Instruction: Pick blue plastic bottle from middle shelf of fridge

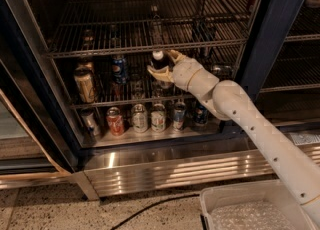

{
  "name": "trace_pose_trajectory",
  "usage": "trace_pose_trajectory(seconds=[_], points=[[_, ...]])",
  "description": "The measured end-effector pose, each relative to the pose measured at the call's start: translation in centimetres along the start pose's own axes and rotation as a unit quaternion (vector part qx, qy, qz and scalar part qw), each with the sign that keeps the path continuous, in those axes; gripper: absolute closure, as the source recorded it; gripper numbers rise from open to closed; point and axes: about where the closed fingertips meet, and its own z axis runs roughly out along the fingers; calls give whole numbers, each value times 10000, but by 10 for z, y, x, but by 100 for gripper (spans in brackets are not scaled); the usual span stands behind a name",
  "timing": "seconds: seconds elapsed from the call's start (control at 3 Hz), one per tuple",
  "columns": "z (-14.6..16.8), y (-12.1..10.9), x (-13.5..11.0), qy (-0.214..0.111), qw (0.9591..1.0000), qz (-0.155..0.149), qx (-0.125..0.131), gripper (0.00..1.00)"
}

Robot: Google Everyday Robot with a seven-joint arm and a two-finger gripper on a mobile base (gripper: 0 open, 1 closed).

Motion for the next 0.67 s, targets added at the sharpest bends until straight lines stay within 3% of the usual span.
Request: trace_pose_trajectory(seconds=[0.67], points=[[-19,36,-1,-68,9999,68,-124,100]])
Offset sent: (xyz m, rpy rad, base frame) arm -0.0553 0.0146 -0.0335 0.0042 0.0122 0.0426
